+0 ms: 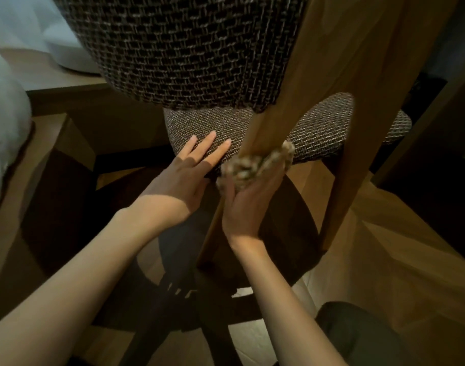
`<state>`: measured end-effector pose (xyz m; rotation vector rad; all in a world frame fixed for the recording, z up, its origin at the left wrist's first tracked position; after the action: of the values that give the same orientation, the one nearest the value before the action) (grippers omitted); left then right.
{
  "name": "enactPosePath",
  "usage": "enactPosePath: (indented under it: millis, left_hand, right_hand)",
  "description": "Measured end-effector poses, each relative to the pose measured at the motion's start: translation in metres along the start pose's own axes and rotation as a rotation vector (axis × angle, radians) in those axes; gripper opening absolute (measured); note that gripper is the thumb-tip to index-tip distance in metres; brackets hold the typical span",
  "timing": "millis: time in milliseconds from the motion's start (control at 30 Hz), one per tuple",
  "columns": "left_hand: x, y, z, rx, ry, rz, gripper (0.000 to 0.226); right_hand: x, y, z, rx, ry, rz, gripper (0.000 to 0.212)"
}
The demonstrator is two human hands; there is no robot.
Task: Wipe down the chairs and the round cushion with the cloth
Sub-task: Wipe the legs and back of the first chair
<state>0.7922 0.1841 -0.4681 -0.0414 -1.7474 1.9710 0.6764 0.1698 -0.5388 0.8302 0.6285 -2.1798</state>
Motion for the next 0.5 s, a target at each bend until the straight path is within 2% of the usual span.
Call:
enactPosePath:
  millis: [67, 167, 200, 267, 367, 500]
  left_hand:
    - [-0.002, 0.005, -0.003, 0.036, 0.013, 0.032, 0.086]
    - [-0.004, 0.008, -0.005, 0.057, 0.034, 0.072, 0.09]
    - [-0.004, 0.008, -0.006, 0.063, 0.036, 0.064, 0.09]
    - [-0.004, 0.008, -0.004, 0.062, 0.039, 0.044, 0.089]
    - [-0.007, 0.006, -0.002, 0.061, 0.054, 0.025, 0.091]
    - [-0.01, 0.004, -0.001, 0.056, 0.068, 0.002, 0.09]
  right_hand:
    - [0.019, 0.001, -0.034, -0.216, 0.101, 0.048, 0.084]
    - [0.033, 0.003, -0.067, -0.445, 0.43, 0.189, 0.091]
    - [0.034, 0.002, -0.069, -0.458, 0.462, 0.227, 0.095]
    - [0.029, 0.003, -0.062, -0.389, 0.454, 0.266, 0.08]
    - [0.024, 0.004, -0.045, -0.282, 0.433, 0.313, 0.082]
    - [0.034, 0.004, -0.041, -0.319, 0.499, 0.37, 0.079]
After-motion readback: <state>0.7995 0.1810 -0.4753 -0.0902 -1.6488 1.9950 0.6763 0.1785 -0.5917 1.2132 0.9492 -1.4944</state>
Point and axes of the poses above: each hand's wrist, its own z-axis towards the middle knuckle, its own y-axis out of the palm, x = y × z, the point moved 1 cm from there along z, towards the middle knuckle, and after that the axes turned 3 degrees about -z, right-handed, at the moved point
